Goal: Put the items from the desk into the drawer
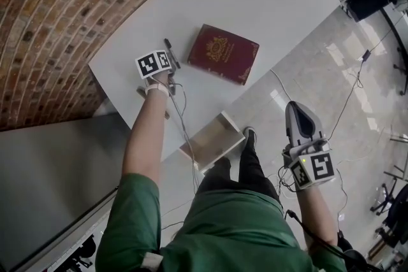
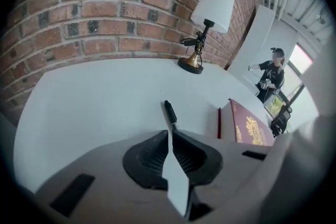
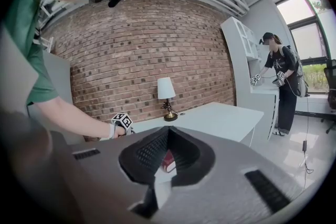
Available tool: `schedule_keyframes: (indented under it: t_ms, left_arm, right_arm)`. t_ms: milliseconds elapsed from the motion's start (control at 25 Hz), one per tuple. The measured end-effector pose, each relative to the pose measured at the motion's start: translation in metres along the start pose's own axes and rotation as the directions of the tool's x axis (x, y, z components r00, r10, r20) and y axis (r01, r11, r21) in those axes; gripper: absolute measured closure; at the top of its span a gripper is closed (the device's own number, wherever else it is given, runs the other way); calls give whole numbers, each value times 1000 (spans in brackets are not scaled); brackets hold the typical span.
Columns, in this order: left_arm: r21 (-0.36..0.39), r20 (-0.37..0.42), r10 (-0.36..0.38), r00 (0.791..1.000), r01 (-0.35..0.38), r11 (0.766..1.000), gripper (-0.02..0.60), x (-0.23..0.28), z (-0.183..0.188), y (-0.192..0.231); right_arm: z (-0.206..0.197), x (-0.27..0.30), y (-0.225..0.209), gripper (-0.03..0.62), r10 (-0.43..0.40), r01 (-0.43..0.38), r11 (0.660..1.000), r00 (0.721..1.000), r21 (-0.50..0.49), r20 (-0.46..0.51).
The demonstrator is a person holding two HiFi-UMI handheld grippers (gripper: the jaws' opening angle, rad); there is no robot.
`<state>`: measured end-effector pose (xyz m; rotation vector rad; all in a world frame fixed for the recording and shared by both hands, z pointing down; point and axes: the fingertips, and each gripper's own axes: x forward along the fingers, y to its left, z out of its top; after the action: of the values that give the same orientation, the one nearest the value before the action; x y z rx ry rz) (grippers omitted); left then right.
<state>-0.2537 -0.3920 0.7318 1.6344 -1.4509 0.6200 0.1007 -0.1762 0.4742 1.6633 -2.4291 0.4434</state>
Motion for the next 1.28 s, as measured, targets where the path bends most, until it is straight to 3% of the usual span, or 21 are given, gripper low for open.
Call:
schedule_keyframes:
  t_ms: [120, 360, 560, 720, 880, 1120, 1280]
  left_arm:
    - [-51, 35, -36, 999, 38, 998, 563, -3, 9, -4]
    - [-16, 12, -23, 1000, 24, 1000, 494, 7, 12, -13]
    - [19, -29, 26, 999, -25, 1000, 494, 18, 7, -10]
    - [49, -58, 40, 997, -38, 998, 534, 18, 3, -11]
    - [46, -68, 21, 997, -18, 999, 539, 13, -2, -11]
    - [28, 8, -47, 999, 47, 998, 540, -11, 6, -25]
    - [89, 65, -136, 989, 130, 988, 540, -41, 8, -51]
  right_arm:
    - [0, -1, 1, 591, -3, 3, 1000, 1000, 4, 1]
    - [-1, -4, -5, 591, -12, 12, 1000, 1000, 6, 5]
    - [-11, -9, -15, 591, -33, 33, 999, 999, 19, -13]
    - [-14, -11, -18, 591, -38, 39, 999, 999, 24, -13]
    - [-11, -10, -14, 591, -33, 33, 999, 999, 31, -9]
    - [-1, -9, -2, 591, -18, 18, 999, 1000, 51, 17]
    - [5, -11, 6, 591, -15, 14, 999, 999, 37, 33]
